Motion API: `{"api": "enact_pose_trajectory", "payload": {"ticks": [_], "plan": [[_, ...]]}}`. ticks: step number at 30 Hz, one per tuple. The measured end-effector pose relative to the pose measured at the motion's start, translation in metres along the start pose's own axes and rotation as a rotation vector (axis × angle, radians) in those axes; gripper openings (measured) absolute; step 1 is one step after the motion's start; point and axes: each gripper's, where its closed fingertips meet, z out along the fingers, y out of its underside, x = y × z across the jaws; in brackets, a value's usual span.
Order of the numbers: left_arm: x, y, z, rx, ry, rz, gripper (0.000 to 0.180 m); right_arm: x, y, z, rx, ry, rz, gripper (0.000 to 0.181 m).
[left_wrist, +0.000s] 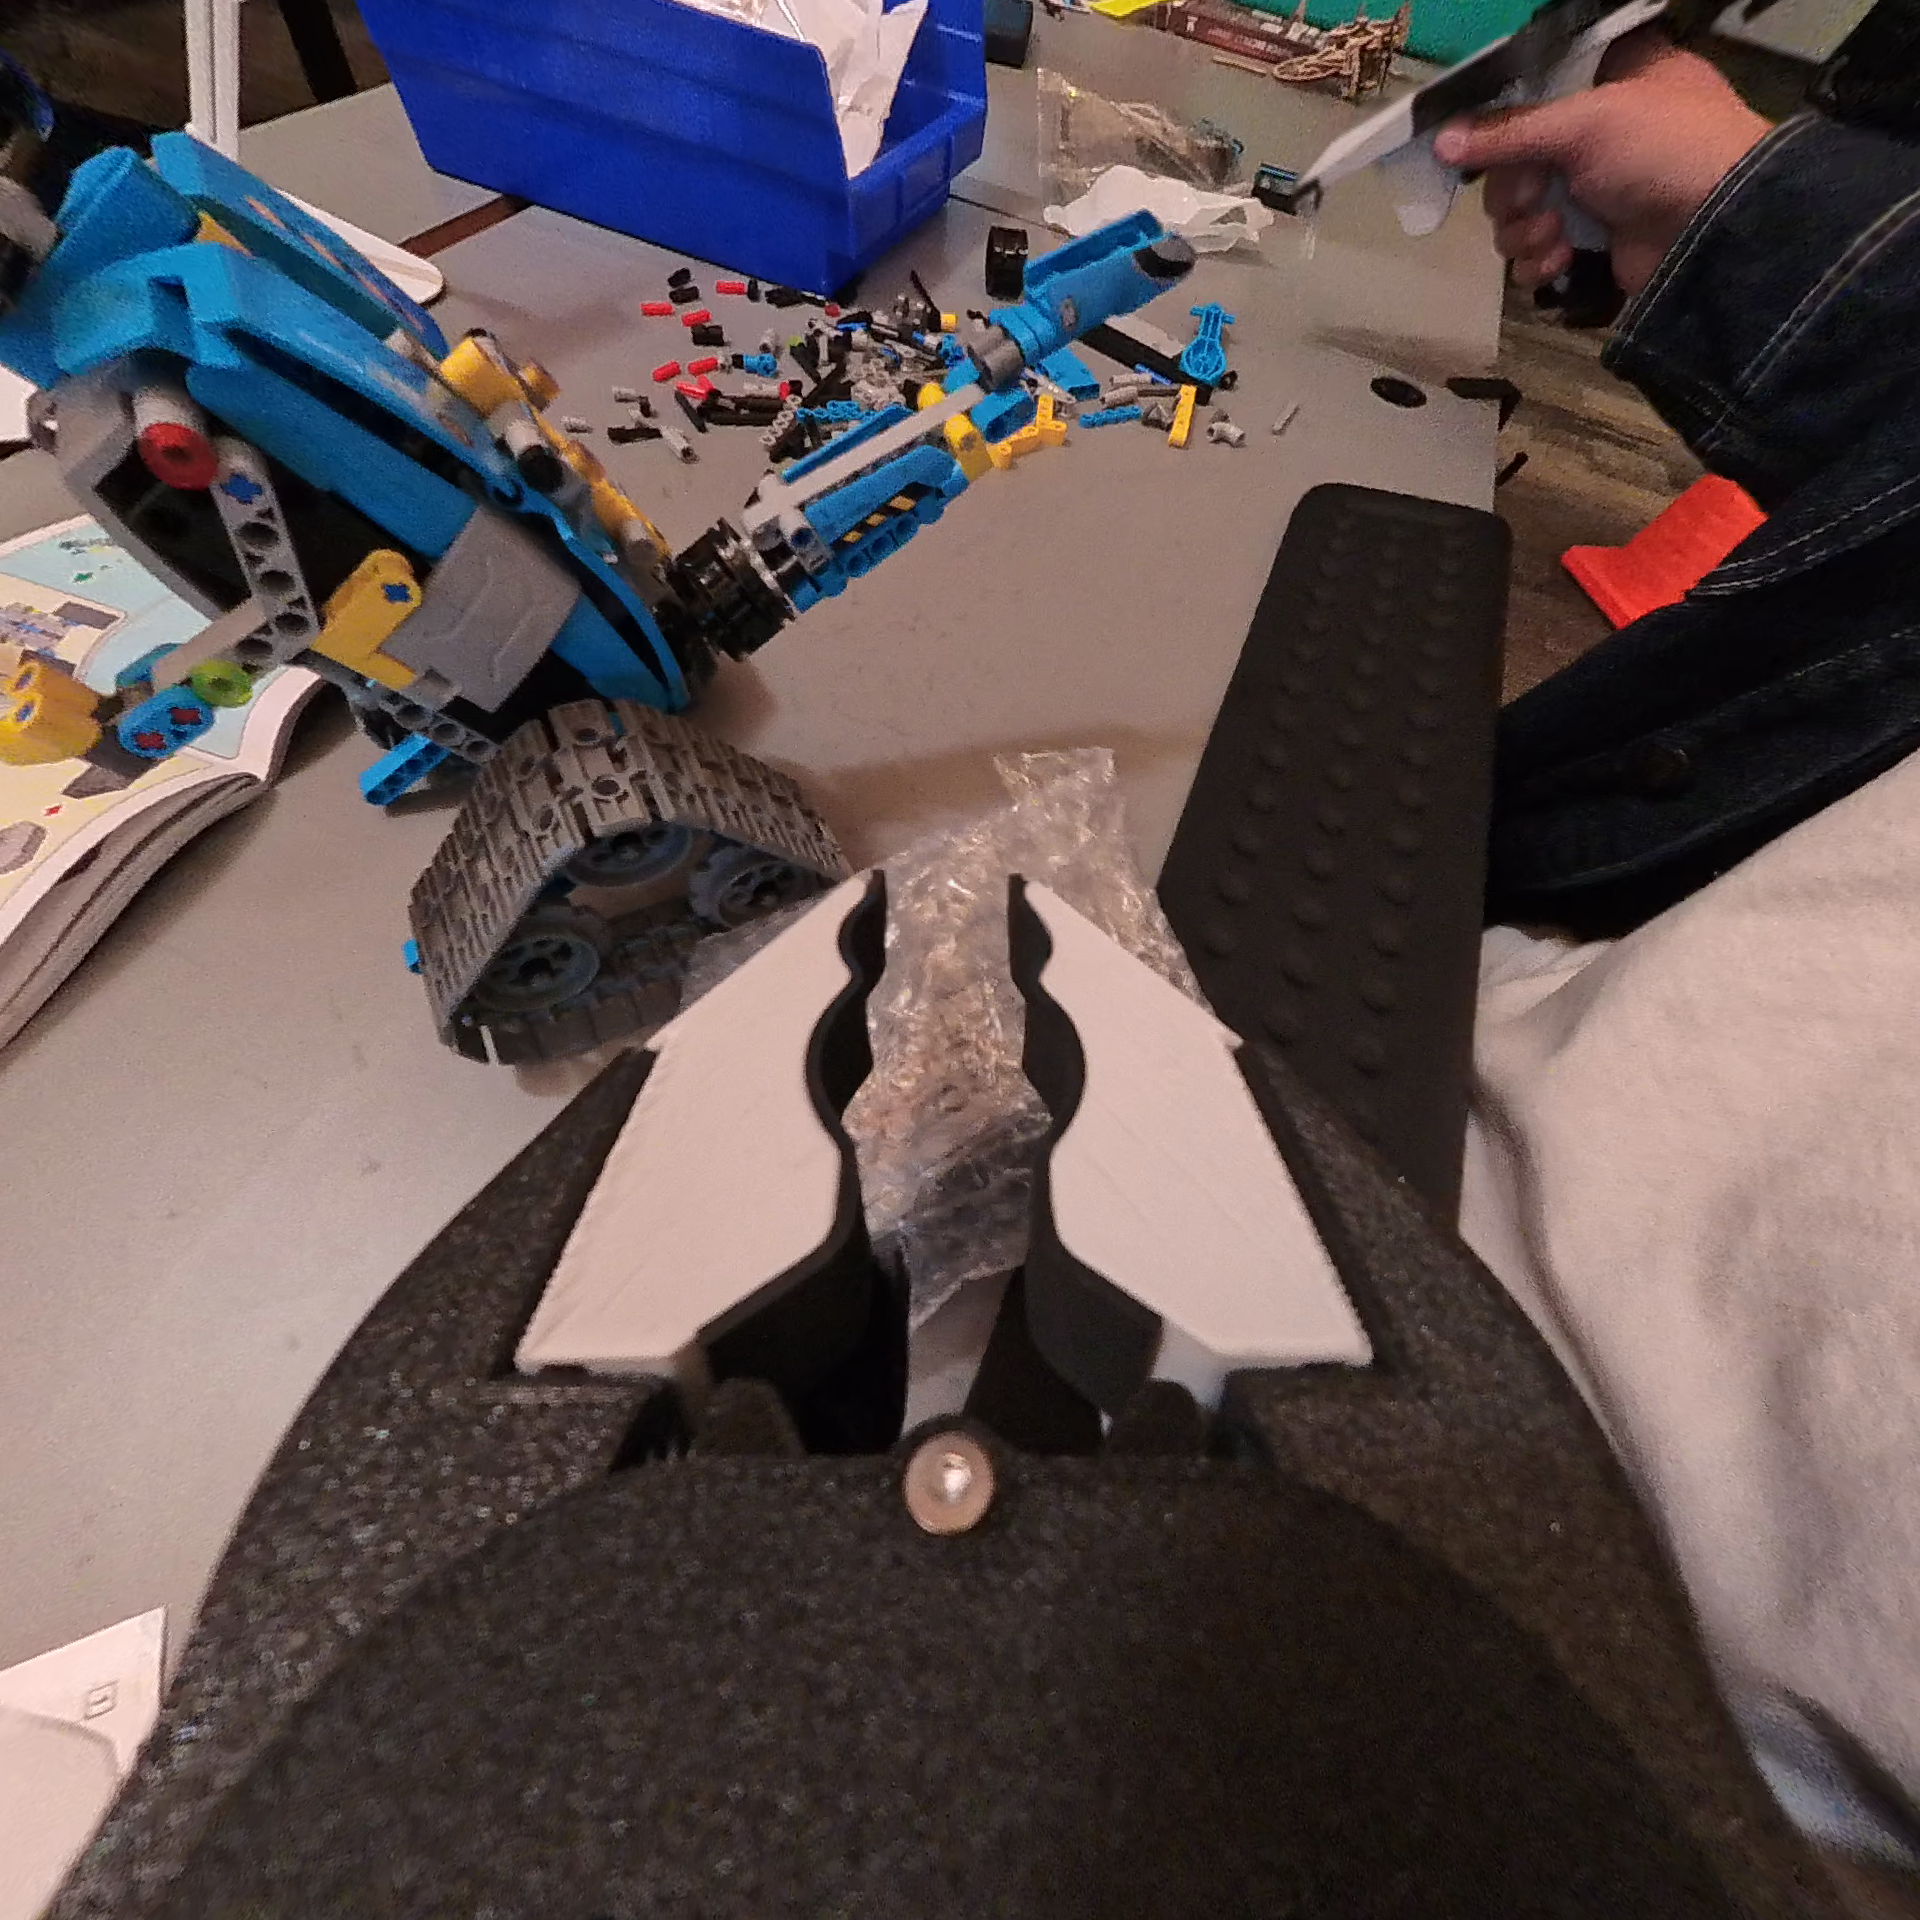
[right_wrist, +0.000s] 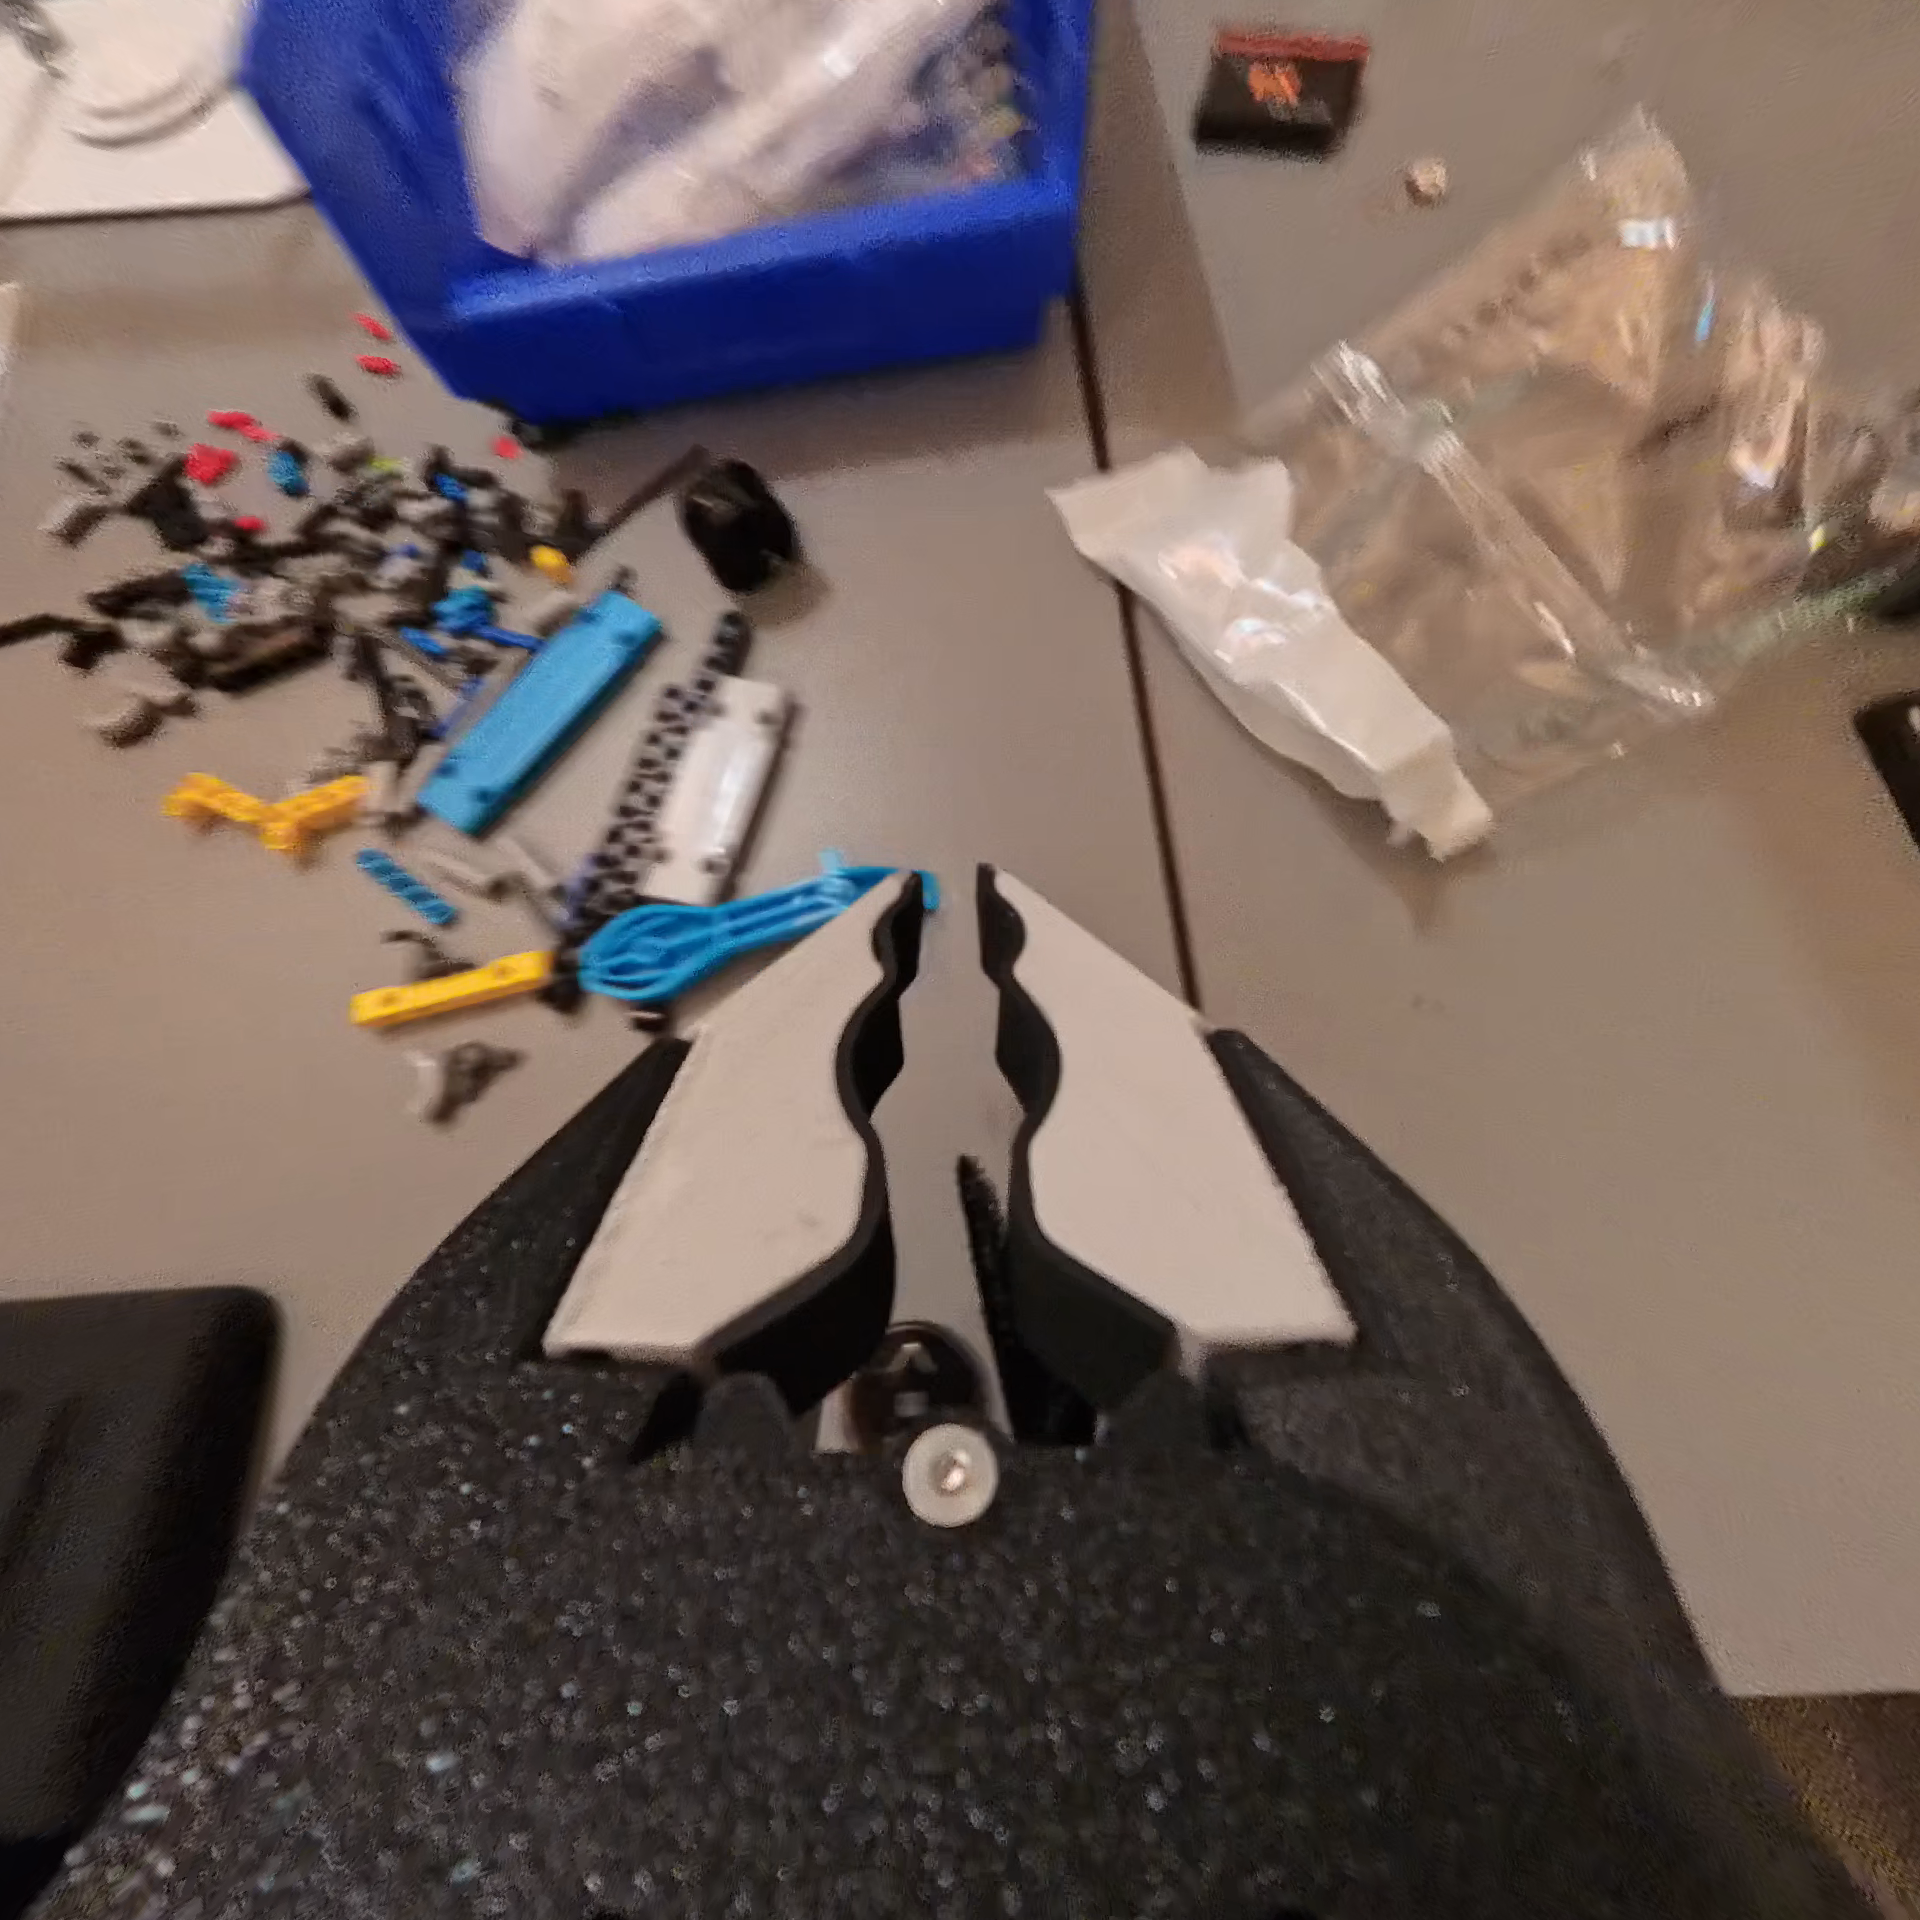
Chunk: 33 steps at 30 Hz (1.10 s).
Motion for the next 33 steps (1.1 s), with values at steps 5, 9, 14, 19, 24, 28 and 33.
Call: {"api": "enact_pose_trajectory", "payload": {"ticks": [5,9,14,19,24,28,33], "plan": [[-0.003,-0.003,0.007,-0.017,-0.03,-0.006,0.021,0.046,-0.008,0.032,-0.009,-0.004,0.066,0.01],[-0.003,-0.003,0.005,-0.041,-0.077,0.023,0.021,0.044,-0.042,0.028,0.075,-0.028,0.085,0.021],[-0.005,0.01,-0.007,-0.082,-0.062,-0.066,0.023,-0.067,-0.077,-0.018,0.227,-0.282,-0.071,0.028],[0.023,0.032,-0.021,-0.142,0.081,-0.147,0.025,-0.267,-0.034,-0.068,0.225,-0.74,-0.29,0.029],[0.046,0.044,-0.021,-0.158,0.084,-0.117,0.029,-0.431,0.05,-0.094,0.051,-1.068,-0.49,0.029],[0.037,0.031,-0.018,-0.059,-0.04,-0.128,0.037,-0.506,0.085,-0.072,0.014,-1.054,-0.567,0.029],[0.013,0.036,-0.022,-0.099,-0.125,-0.018,0.039,-0.541,0.124,-0.056,-0.09,-1.069,-0.745,0.027]]}}
